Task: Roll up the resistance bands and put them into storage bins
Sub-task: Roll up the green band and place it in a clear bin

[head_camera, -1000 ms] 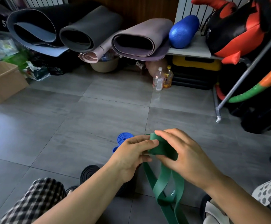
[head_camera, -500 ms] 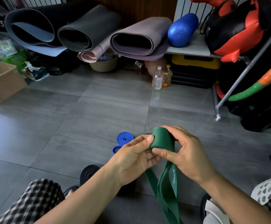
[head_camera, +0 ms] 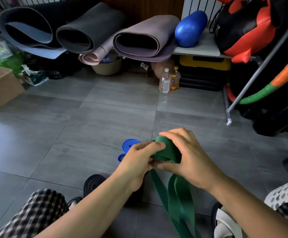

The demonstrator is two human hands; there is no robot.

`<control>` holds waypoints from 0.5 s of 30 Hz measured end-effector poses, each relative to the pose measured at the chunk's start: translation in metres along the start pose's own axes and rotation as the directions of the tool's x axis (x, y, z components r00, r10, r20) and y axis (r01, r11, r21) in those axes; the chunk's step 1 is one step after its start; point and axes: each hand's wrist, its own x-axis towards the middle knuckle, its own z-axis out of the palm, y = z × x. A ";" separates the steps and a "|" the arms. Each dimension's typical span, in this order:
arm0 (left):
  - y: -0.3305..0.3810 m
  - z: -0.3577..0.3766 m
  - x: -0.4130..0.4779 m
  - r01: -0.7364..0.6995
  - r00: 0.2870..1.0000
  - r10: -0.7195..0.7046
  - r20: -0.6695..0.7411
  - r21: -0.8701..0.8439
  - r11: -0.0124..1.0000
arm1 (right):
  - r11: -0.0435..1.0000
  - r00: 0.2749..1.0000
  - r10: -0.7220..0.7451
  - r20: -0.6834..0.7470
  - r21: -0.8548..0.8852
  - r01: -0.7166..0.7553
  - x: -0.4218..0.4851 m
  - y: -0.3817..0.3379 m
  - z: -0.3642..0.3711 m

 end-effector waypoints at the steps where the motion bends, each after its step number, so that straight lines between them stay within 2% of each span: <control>1: 0.003 0.000 0.000 0.022 1.000 -0.021 0.015 -0.067 0.998 | 0.999 0.999 0.015 -0.031 0.042 -0.014 0.000 -0.001 0.001; 3: 0.006 -0.001 0.000 0.061 0.997 -0.055 0.052 -0.138 0.988 | 0.995 0.991 0.056 -0.120 0.091 -0.046 -0.001 -0.003 0.004; 7: 0.006 -0.001 -0.001 0.123 0.988 -0.097 0.118 -0.239 0.963 | 0.998 0.973 0.062 -0.220 0.024 -0.059 -0.002 -0.003 0.005; 10: 0.008 -0.004 -0.004 0.175 0.968 -0.121 0.220 -0.248 0.953 | 0.969 0.979 0.154 -0.135 0.213 -0.123 0.000 -0.007 -0.003; 12: 0.009 -0.008 -0.004 0.185 0.961 -0.147 0.233 -0.151 0.971 | 0.957 0.984 0.173 -0.053 0.246 -0.155 0.001 -0.007 -0.010; 14: 0.013 -0.011 -0.003 0.084 0.982 -0.103 0.157 0.120 0.989 | 0.948 0.981 0.195 0.019 0.255 -0.193 0.002 -0.004 -0.017; 15: 0.016 -0.013 -0.002 -0.001 0.993 -0.031 0.112 0.280 0.960 | 0.946 0.977 0.206 0.052 0.246 -0.212 0.002 -0.003 -0.019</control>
